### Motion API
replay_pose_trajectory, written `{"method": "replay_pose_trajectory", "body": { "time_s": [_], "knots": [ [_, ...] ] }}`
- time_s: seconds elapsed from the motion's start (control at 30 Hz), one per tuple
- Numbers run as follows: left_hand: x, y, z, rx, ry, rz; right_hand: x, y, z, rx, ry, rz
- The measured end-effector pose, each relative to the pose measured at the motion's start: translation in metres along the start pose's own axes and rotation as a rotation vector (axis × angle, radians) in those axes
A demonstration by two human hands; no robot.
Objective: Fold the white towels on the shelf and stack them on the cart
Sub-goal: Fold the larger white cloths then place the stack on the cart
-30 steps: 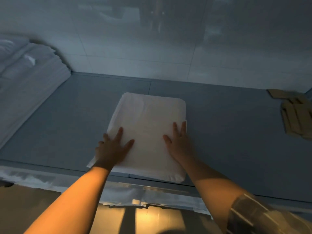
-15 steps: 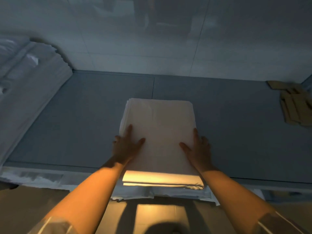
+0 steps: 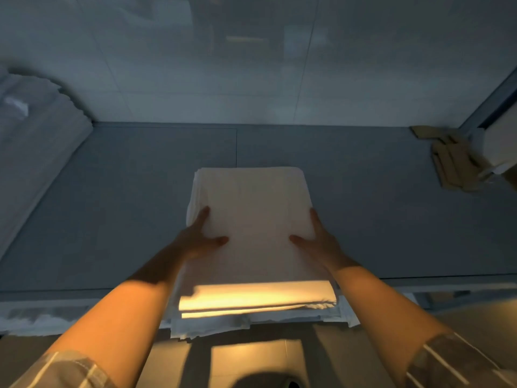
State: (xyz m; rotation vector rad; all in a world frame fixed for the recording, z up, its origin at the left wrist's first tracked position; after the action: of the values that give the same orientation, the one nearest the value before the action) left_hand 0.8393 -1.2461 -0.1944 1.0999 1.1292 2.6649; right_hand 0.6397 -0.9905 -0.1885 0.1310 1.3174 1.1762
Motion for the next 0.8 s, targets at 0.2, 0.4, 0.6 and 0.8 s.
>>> {"method": "replay_pose_trajectory", "body": {
  "time_s": [0.2,0.4,0.6,0.8],
  "knots": [
    [-0.016,-0.009,0.02,-0.124,-0.049,-0.076,0.01,0.003,0.035,-0.018,-0.06,-0.19],
    [-0.026,-0.022,0.05,-0.197,-0.093,-0.024,0.034,-0.008,0.09,0.052,-0.149,-0.275],
    [-0.022,-0.031,0.068,0.09,-0.092,-0.121,0.027,-0.011,0.113,0.077,-0.067,-0.247],
    [-0.016,-0.034,0.077,0.212,-0.042,-0.137,0.029,-0.009,0.126,0.122,-0.044,-0.34]
  ]
}}
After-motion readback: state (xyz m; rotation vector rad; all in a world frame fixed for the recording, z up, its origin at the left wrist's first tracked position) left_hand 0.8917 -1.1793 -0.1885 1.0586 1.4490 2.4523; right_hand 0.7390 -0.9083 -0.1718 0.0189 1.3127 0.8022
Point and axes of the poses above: each hand's wrist, its own z-axis away from the middle knuckle, its own y-axis out of the back of the hand, x = y × z, the point moved 5 cm from there along -z, towards the middle knuckle, and after that the axes turned 1 degree about z, right-handed, at the moved point
